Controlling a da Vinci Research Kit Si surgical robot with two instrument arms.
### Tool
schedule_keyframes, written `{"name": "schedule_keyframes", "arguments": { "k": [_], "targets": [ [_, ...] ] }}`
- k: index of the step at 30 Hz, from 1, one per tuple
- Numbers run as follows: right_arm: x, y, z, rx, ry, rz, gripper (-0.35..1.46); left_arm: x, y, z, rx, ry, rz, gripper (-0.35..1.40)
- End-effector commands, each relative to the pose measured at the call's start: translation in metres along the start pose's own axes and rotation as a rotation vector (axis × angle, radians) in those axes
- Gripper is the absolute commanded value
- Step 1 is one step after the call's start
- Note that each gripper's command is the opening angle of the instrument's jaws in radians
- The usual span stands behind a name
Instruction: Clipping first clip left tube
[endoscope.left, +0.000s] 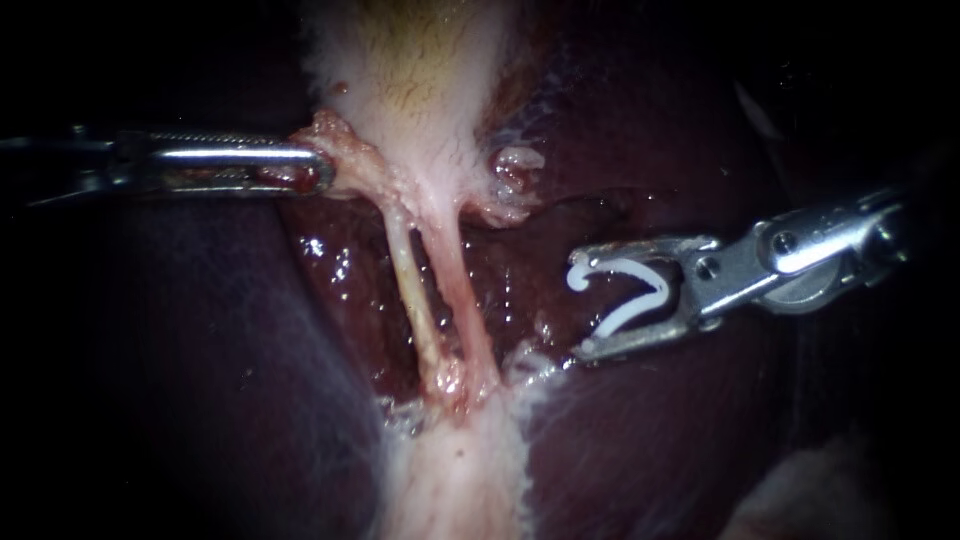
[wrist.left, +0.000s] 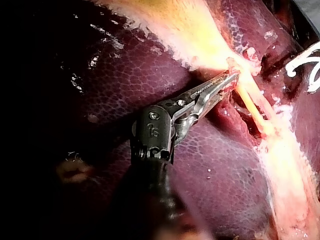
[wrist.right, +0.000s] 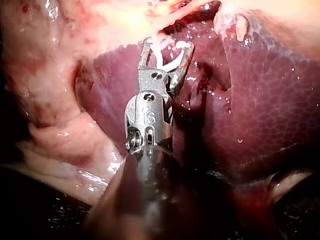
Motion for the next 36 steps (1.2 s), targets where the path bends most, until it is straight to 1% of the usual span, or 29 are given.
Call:
{"name": "schedule_keyframes", "arguments": {
  "k": [1,3,9,11,14,17,20,24,26,29,36],
  "targets": [
    [0.0002,-0.0001,0.0002,0.004,0.001,0.018,0.5,-0.0001,-0.0001,0.0001,0.0,0.0,0.001,-0.35],
    [0.0007,-0.0005,0.0007,0.009,0.003,0.054,0.5,-0.0001,0.0,0.0001,0.001,0.0,0.001,-0.35],
    [0.0024,-0.0017,0.0024,0.015,0.005,0.123,0.5,-0.0001,0.0,0.0002,0.001,0.0,0.007,-0.35],
    [0.003,-0.002,0.003,0.029,0.006,0.153,0.5,-0.0001,0.0,0.0003,0.002,0.0,0.007,-0.35],
    [0.0037,-0.0022,0.0038,0.037,0.007,0.183,0.5,-0.0001,0.0,0.0005,0.003,0.001,0.007,-0.35],
    [0.004,-0.0021,0.0047,0.033,0.011,0.202,0.5,-0.0001,0.0,0.0006,0.003,0.001,0.007,-0.35],
    [0.0039,-0.0019,0.0056,0.029,0.016,0.208,0.5,-0.0001,0.0,0.0006,0.004,0.001,0.007,-0.35],
    [0.0034,-0.0016,0.007,0.034,0.018,0.222,0.5,-0.0001,0.0,0.0006,0.004,0.001,0.007,-0.35],
    [0.0029,-0.0013,0.0078,0.036,0.018,0.231,0.5,-0.0001,0.0,0.0006,0.004,0.001,0.007,-0.35],
    [0.0022,-0.001,0.009,0.055,0.015,0.249,0.5,-0.0001,0.0001,0.0005,0.004,0.001,0.007,-0.35],
    [0.0008,-0.0003,0.0114,0.059,0.012,0.264,0.5,-0.0001,0.0003,0.0005,0.005,0.002,0.006,-0.35]
  ]
}}
